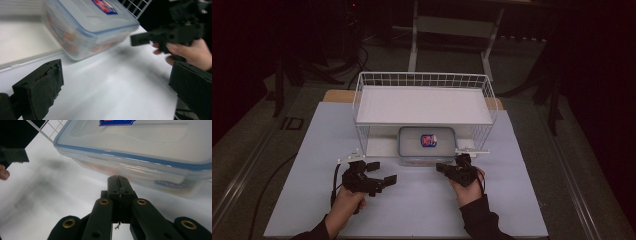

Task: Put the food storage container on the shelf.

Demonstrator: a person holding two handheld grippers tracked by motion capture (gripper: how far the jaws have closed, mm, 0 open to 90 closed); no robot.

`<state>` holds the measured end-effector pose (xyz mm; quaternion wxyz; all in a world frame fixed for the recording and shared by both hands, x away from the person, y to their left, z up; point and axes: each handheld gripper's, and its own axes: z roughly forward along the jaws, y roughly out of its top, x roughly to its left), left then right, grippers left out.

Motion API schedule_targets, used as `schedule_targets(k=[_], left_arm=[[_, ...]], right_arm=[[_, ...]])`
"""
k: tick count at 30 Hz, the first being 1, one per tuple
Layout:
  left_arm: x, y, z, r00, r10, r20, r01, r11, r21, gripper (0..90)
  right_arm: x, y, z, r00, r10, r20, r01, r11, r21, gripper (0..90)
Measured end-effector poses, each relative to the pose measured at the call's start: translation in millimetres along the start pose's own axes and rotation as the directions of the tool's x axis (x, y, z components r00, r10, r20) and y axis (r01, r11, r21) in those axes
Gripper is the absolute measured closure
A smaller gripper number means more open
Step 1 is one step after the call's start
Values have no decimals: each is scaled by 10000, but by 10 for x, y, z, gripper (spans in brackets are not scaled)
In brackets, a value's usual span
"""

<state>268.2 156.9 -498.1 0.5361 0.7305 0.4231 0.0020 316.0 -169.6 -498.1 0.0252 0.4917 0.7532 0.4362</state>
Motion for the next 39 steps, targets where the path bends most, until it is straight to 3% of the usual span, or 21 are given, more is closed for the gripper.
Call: schedule_targets(k=[2, 6, 11, 14, 18, 28, 34, 37, 39], left_arm=[[-15, -17, -1, 9995, 280, -163, -283, 9995, -128, 0], [-14, -36, -1, 9984, 450, -331, -459, 9985, -291, 0], [20, -55, 6, 9989, 341, -327, -352, 9988, -342, 0], [42, -58, 2, 9990, 257, -355, -271, 9988, -397, 0], [31, -61, -5, 9975, 475, -516, -498, 9978, -445, 0], [30, -64, -4, 9970, 558, -529, -583, 9971, -483, 0], [17, -72, 13, 9969, 620, -489, -642, 9970, -429, 0], [11, -75, 16, 9953, 783, -577, -806, 9960, -397, 0], [14, -78, 18, 9960, 717, -535, -738, 9965, -389, 0]], right_arm=[[5, 13, 49, 10000, -35, 17, 35, 10000, 64, 899], [-7, 45, 135, 9999, -9, 122, 9, 10000, 61, 900], [-1, 77, 228, 9999, 161, 4, -161, 9999, -60, 899], [36, 121, 281, 9999, 25, 105, -23, 9998, -194, 899], [49, 184, 362, 9998, 74, 182, -68, 9995, -323, 899], [16, 302, 518, 9989, 329, 347, -308, 9978, -590, 898], [-10, 366, 584, 9976, 595, 347, -570, 9959, -703, 896], [-37, 395, 603, 9952, 960, 208, -942, 9926, -767, 894], [-31, 415, 608, 9961, 774, 418, -737, 9939, -824, 893]])
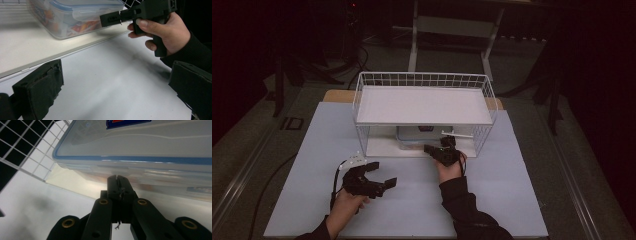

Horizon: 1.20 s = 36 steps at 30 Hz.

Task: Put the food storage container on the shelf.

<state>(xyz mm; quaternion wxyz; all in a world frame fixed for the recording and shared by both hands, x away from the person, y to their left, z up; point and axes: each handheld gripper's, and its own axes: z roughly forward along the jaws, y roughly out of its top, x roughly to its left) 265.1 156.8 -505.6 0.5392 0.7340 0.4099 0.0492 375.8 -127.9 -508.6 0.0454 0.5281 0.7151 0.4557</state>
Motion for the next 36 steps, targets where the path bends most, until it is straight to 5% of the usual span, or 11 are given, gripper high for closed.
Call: schedule_targets(k=[11, 17, 20, 26, 27, 32, 36], left_arm=[[-8, 0, -1, 9999, 101, -70, -100, 9999, 36, 0], [-12, 5, -7, 9998, 136, -114, -136, 9999, -43, 0], [-27, 18, -12, 9996, 294, -27, -294, 9995, 63, 0], [-58, 18, 6, 9991, 434, 28, -435, 9989, 198, 0], [-83, 21, 12, 9983, 575, 5, -575, 9982, 189, 0], [-99, 24, 5, 9980, 626, 119, -629, 9978, 211, 0], [-121, 13, -7, 9973, 710, 190, -715, 9971, 271, 0]], right_arm=[[32, 19, 61, 10000, -61, 38, 61, 10000, -65, 890], [71, -33, -23, 9995, -309, -72, 309, 9995, -17, 809], [75, -113, -125, 9978, -578, -314, 564, 9974, -440, 607], [76, -188, -249, 9925, -1172, -343, 1140, 9900, -828, 452], [83, -220, -356, 9846, -1616, -661, 1546, 9829, -1000, 312], [35, -325, -534, 9753, -1954, -1028, 1843, 9769, -1084, 206], [-3, -401, -645, 9730, -2128, -894, 2018, 9723, -1179, 207]])
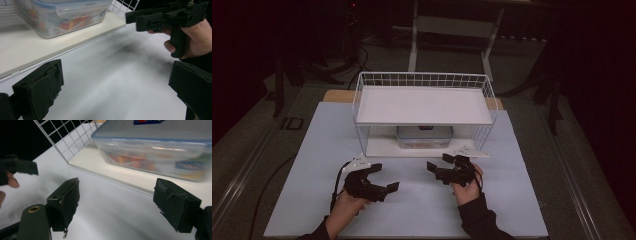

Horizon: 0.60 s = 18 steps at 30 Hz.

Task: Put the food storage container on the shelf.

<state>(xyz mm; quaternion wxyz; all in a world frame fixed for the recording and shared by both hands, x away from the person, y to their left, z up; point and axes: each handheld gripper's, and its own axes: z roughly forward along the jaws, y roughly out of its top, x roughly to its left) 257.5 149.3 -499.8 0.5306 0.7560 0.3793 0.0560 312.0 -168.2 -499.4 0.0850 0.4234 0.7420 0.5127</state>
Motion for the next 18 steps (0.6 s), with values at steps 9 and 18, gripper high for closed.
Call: schedule_targets(k=[9, 18], left_arm=[[-29, -8, -6, 9998, 56, 200, -57, 10000, 63, 0], [-60, -20, -18, 9993, 204, 315, -210, 9996, 165, 0]], right_arm=[[-63, -162, -334, 9975, -518, 473, 519, 9986, -25, 207], [-83, -314, -597, 9959, -568, 702, 581, 9982, -169, 205]])
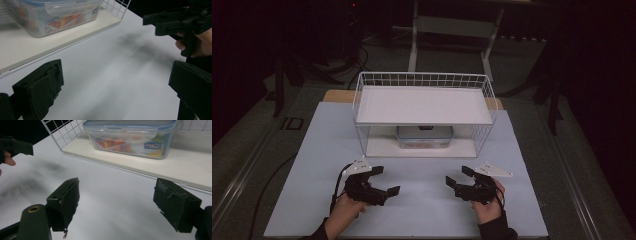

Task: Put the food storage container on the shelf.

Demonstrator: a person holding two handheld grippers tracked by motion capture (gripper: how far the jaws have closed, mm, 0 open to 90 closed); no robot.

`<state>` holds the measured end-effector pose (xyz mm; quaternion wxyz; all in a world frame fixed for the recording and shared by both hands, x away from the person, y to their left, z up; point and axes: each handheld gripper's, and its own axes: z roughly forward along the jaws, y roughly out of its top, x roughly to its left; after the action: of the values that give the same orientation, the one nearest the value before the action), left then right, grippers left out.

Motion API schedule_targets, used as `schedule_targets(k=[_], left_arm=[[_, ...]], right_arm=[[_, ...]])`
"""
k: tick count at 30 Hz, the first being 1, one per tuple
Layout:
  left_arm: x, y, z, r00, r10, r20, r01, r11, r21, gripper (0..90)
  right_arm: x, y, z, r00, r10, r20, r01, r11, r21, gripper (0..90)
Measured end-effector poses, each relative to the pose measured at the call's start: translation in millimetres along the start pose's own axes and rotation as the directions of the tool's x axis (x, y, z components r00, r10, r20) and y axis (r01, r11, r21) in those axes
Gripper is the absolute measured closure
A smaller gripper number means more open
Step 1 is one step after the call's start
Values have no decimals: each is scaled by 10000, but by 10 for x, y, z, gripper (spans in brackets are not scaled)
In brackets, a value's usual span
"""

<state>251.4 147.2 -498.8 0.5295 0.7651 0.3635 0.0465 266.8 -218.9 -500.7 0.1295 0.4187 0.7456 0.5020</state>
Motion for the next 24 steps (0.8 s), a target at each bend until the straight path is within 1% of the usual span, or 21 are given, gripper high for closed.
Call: schedule_targets(k=[3, 5, 6, 8, 10, 12, 14, 15, 18, 24], left_arm=[[-5, -4, -12, 10000, 14, 45, -14, 10000, -10, 0], [-12, -6, -24, 10000, 39, 81, -39, 10000, -42, 0], [-14, -7, -30, 9999, 58, 82, -58, 10000, -27, 0], [-17, -13, -39, 9999, 85, 116, -84, 9999, -69, 0], [-20, -21, -33, 9999, 74, 128, -74, 10000, 0, 0], [-23, -27, -23, 9998, 128, 118, -129, 9999, 68, 0], [-31, -32, -14, 9998, 167, 141, -168, 9998, 97, 0], [-33, -33, -10, 9997, 180, 151, -182, 9998, 100, 0], [-35, -39, 0, 9996, 229, 164, -231, 9996, 151, 0], [-20, -55, 21, 9995, 250, 190, -254, 9994, 216, 0]], right_arm=[[-2, -13, -87, 10000, -5, -49, 5, 9999, -137, 199], [-11, -23, -147, 10000, -55, 1, 55, 9997, -233, 199], [-19, -29, -175, 10000, -3, -32, 2, 9997, -244, 197], [-40, -50, -235, 10000, 16, 79, -13, 9995, -300, 196], [-69, -79, -283, 9999, 114, 117, -111, 9996, -247, 193], [-117, -132, -335, 9995, 159, 266, -159, 9999, 25, 192], [-137, -147, -350, 9994, 174, 310, -177, 9998, 112, 191], [-175, -181, -383, 9987, 246, 439, -254, 9995, 162, 192], [-206, -208, -404, 9980, 355, 515, -368, 9990, 243, 194], [-258, -243, -414, 9967, 373, 719, -404, 9983, 422, 195]])
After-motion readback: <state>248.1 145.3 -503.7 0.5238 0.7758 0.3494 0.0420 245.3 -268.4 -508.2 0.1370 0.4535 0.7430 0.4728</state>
